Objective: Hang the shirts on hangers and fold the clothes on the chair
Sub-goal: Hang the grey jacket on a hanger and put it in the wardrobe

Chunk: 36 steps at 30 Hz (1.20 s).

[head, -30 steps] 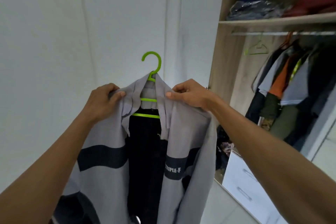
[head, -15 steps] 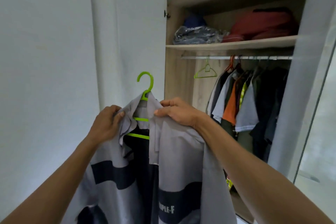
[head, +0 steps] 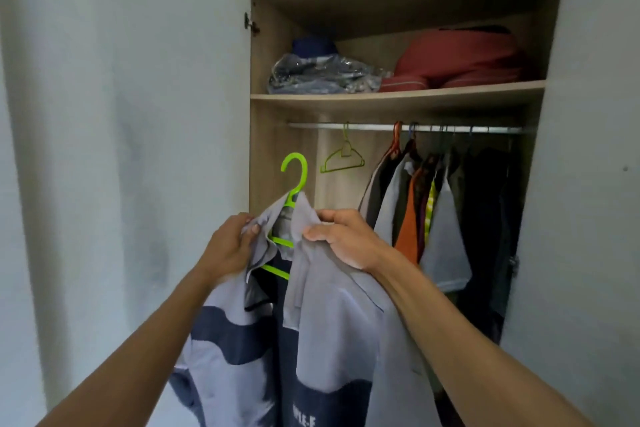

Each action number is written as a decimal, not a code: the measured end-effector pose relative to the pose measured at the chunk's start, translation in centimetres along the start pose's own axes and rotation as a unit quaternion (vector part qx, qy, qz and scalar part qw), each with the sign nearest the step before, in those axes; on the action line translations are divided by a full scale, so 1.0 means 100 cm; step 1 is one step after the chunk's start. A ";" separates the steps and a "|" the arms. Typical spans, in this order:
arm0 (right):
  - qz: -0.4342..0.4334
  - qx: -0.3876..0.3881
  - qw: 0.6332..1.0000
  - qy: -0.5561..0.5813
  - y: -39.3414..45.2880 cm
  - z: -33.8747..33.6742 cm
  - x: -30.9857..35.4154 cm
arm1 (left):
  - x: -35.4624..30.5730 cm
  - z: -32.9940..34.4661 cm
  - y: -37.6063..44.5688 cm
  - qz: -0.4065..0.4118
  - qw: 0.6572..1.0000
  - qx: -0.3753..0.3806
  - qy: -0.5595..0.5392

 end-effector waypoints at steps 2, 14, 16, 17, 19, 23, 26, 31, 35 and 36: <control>0.003 -0.030 0.999 0.011 0.035 -0.004 -0.001 | 0.030 0.022 0.032 0.015 1.000 0.004 -0.025; 0.067 -0.201 0.975 0.067 0.221 -0.015 0.002 | 0.186 0.139 0.217 0.103 0.975 0.087 -0.177; 0.076 -0.236 0.967 0.065 0.244 -0.021 -0.005 | 0.193 0.160 0.236 0.115 0.970 0.098 -0.191; 0.084 -0.251 0.962 0.062 0.254 -0.025 -0.009 | 0.195 0.170 0.244 0.117 0.968 0.107 -0.196; 0.100 -0.279 0.953 0.065 0.280 -0.033 -0.021 | 0.202 0.194 0.260 0.125 0.963 0.130 -0.200; 0.134 -0.349 0.927 0.029 0.325 -0.054 -0.040 | 0.232 0.238 0.284 0.107 0.962 0.178 -0.179; 0.140 -0.397 0.907 0.015 0.359 -0.075 -0.046 | 0.260 0.257 0.303 0.089 0.965 0.188 -0.161; 0.130 -0.430 0.892 0.049 0.412 -0.114 -0.050 | 0.300 0.262 0.354 0.096 0.982 0.134 -0.091; 0.108 -0.443 0.888 0.058 0.450 -0.149 -0.038 | 0.303 0.254 0.423 0.103 0.993 0.051 -0.039; 0.101 -0.446 0.888 0.055 0.456 -0.157 -0.034 | 0.298 0.251 0.436 0.108 0.993 0.035 -0.025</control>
Point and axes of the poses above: each hand's wrist, its own y-axis towards the middle knuckle, its own z-axis out of the palm, x = y × z, the point moved 3 cm from there along y, towards the middle knuckle, and after that the axes turned 15 degrees about z, right-handed, at the moved point
